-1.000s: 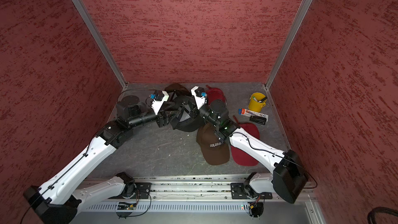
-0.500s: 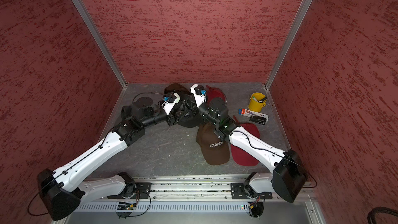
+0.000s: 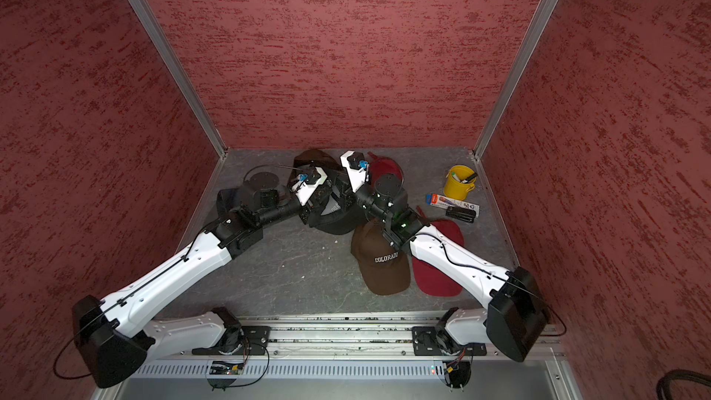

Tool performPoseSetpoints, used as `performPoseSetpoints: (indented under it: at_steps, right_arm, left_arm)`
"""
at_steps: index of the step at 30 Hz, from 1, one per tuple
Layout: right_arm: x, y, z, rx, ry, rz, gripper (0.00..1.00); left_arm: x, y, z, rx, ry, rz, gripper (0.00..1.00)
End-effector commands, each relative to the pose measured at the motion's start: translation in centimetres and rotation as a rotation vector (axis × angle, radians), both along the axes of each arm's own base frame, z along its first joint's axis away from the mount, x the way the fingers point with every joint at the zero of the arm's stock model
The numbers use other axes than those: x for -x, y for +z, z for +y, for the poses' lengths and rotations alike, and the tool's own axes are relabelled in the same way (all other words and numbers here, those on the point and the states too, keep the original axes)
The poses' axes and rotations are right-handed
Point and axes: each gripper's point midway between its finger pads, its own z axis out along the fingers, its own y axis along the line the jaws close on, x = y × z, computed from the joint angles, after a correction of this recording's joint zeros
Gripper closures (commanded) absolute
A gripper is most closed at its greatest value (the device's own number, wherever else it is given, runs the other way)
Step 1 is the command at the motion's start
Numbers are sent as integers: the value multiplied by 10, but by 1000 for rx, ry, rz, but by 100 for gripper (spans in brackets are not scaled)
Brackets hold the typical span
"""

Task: Open the adjustable buckle of the baseball cap
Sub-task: Open the adjustable buckle on the baseball cap, then pull the adjustable strap on the baseball cap.

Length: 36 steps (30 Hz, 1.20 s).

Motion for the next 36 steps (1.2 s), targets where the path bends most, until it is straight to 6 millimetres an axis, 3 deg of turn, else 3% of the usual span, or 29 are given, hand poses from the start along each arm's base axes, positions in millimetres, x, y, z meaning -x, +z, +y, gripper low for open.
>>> performPoseSetpoints:
  at_steps: [1, 7, 12, 20, 27, 32, 36]
  right_arm:
    - [-2, 10, -9, 21, -38, -41, 100]
    - [-1, 8, -21, 128, -96, -137, 99]
    - [1, 7, -29, 226, -127, -213, 77]
    - [14, 22, -28, 239, -82, -281, 71]
    - [19, 17, -27, 262, -71, -291, 74]
    - [16, 20, -31, 222, -114, -287, 89]
    - [20, 29, -33, 125, -119, -279, 94]
  left_arm:
    - [12, 24, 1, 16, -38, -10, 100]
    - [25, 43, 5, 82, -135, 124, 100]
    - [38, 49, -1, 92, -244, 213, 100]
    - [39, 53, -8, 104, -295, 254, 100]
    - [33, 52, -10, 104, -288, 273, 100]
    - [29, 52, -11, 108, -284, 280, 100]
    - [26, 50, -15, 120, -284, 287, 100]
